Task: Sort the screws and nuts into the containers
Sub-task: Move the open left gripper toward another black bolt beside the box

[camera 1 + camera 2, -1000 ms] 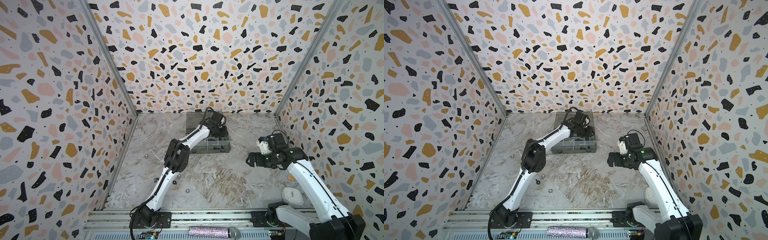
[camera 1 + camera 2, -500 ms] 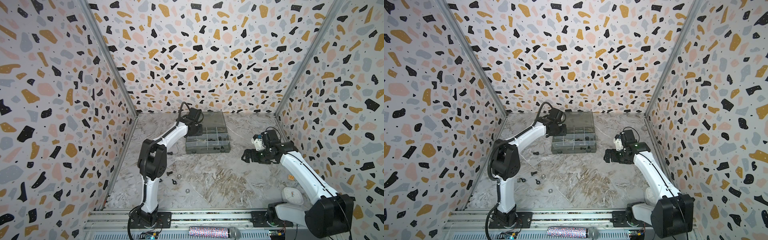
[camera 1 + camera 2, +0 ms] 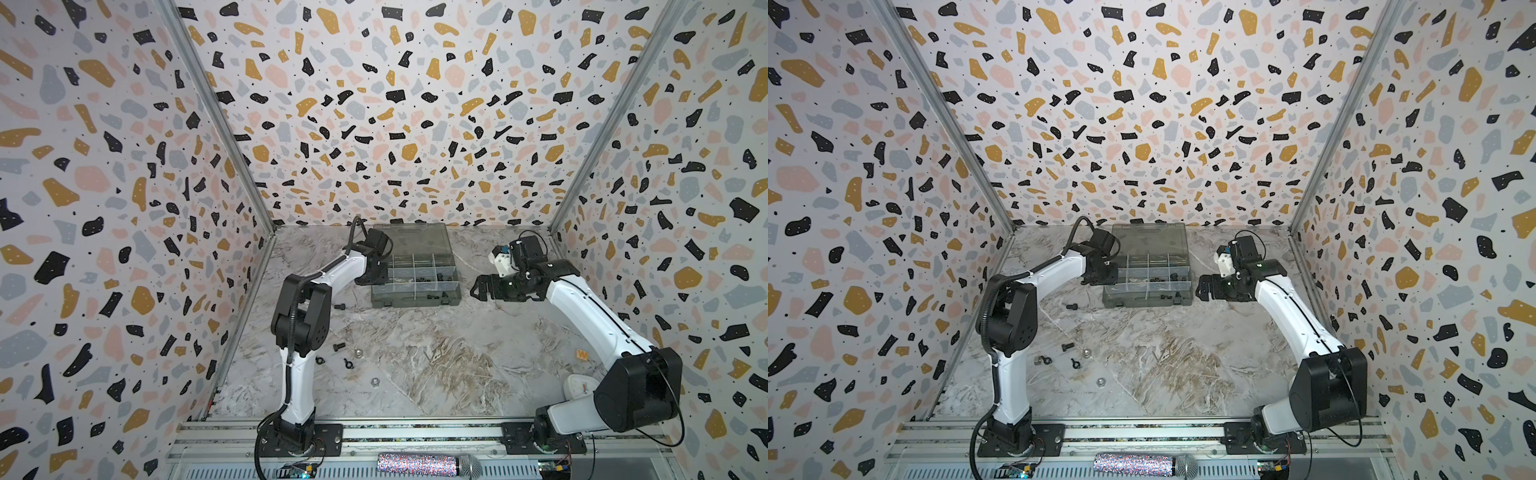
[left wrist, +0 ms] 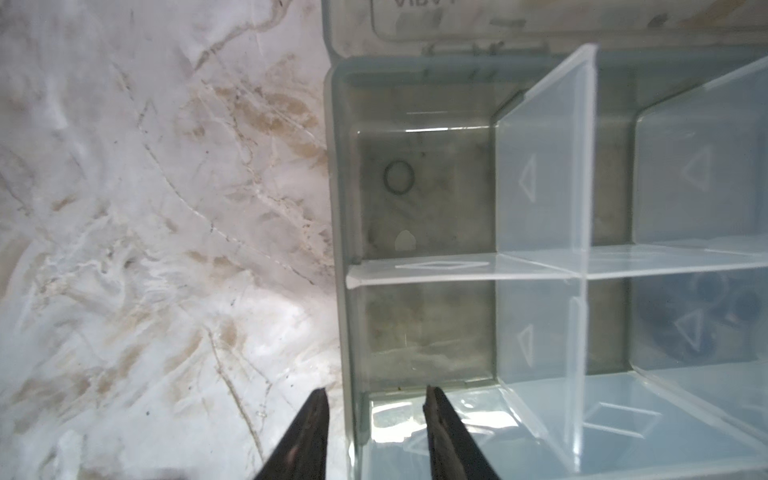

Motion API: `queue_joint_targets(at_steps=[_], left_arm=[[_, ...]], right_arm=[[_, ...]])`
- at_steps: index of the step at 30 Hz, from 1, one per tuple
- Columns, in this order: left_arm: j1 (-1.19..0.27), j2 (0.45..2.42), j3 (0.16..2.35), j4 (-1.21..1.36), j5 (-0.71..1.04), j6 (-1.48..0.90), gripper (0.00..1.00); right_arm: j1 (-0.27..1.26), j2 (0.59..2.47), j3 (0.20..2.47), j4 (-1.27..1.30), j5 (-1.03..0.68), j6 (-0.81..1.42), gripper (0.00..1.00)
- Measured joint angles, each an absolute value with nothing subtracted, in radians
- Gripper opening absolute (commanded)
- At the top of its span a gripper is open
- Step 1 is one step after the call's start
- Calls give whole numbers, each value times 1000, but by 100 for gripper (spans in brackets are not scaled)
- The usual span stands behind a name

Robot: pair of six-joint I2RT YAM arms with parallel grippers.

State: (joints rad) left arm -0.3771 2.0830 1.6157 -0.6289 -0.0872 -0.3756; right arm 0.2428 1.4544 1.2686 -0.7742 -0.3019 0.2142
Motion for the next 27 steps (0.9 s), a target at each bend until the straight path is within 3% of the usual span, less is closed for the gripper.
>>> queue_joint_targets(at_steps=[11, 27], left_arm=[[-326, 2123, 1610, -598, -58, -350, 11], [-239, 2121, 1610, -639, -87, -285, 8]], right_arm=[[278, 1526, 1322, -786, -295, 207, 100], [306, 1627, 1406, -783, -299, 200, 100]])
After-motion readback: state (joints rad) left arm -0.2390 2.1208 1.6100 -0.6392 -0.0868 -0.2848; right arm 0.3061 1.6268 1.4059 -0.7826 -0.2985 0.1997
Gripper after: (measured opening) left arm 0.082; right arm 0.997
